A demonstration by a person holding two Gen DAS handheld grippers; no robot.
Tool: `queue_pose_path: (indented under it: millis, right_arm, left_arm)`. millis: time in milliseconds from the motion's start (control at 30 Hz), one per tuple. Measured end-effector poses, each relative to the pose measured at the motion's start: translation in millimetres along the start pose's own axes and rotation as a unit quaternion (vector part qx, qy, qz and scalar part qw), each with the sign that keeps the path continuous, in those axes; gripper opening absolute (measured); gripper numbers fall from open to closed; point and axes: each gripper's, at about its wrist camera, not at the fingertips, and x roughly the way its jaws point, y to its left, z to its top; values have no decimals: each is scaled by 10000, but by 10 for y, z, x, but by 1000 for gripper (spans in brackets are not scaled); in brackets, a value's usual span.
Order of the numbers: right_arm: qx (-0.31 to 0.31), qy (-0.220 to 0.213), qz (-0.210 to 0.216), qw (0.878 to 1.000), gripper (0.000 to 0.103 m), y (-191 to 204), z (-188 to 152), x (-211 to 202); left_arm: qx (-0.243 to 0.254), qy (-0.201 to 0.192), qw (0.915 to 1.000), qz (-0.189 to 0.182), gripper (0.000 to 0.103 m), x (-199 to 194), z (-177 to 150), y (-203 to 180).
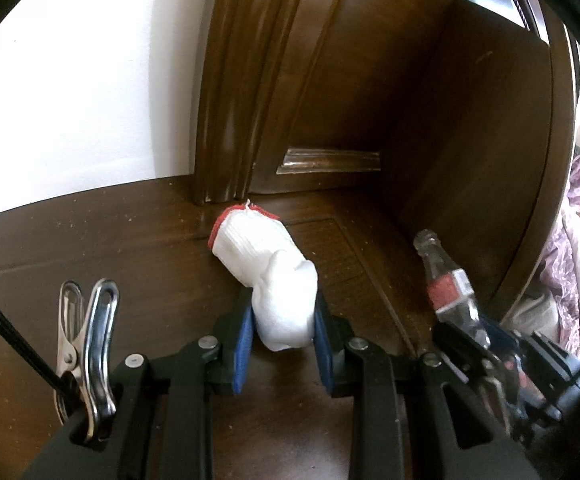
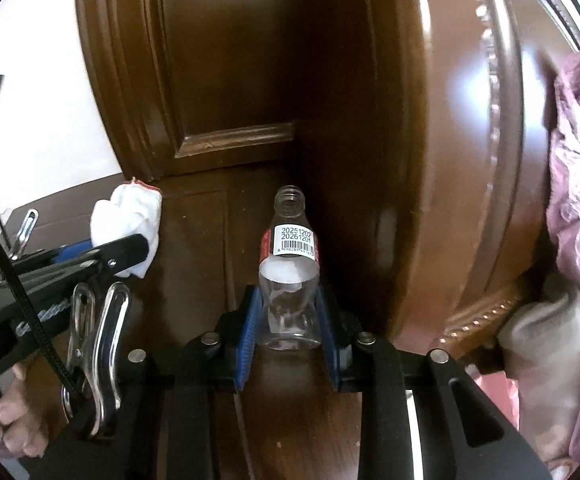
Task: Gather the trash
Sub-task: 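Carry the sock in the left tool while the right tool carries the bottle over the bin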
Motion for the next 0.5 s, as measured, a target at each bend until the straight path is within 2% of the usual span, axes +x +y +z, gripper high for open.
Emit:
queue_pose_path:
  millis: [300, 500]
  right_arm:
    - [132, -196, 133, 9996, 29, -2, -195, -299]
    - [271, -310, 251, 9988, 29, 36, -329, -515]
  left_arm:
    - [174, -34, 9998, 9, 27, -38, -32, -96]
    - [432, -147, 9987, -206, 26, -162, -37, -280]
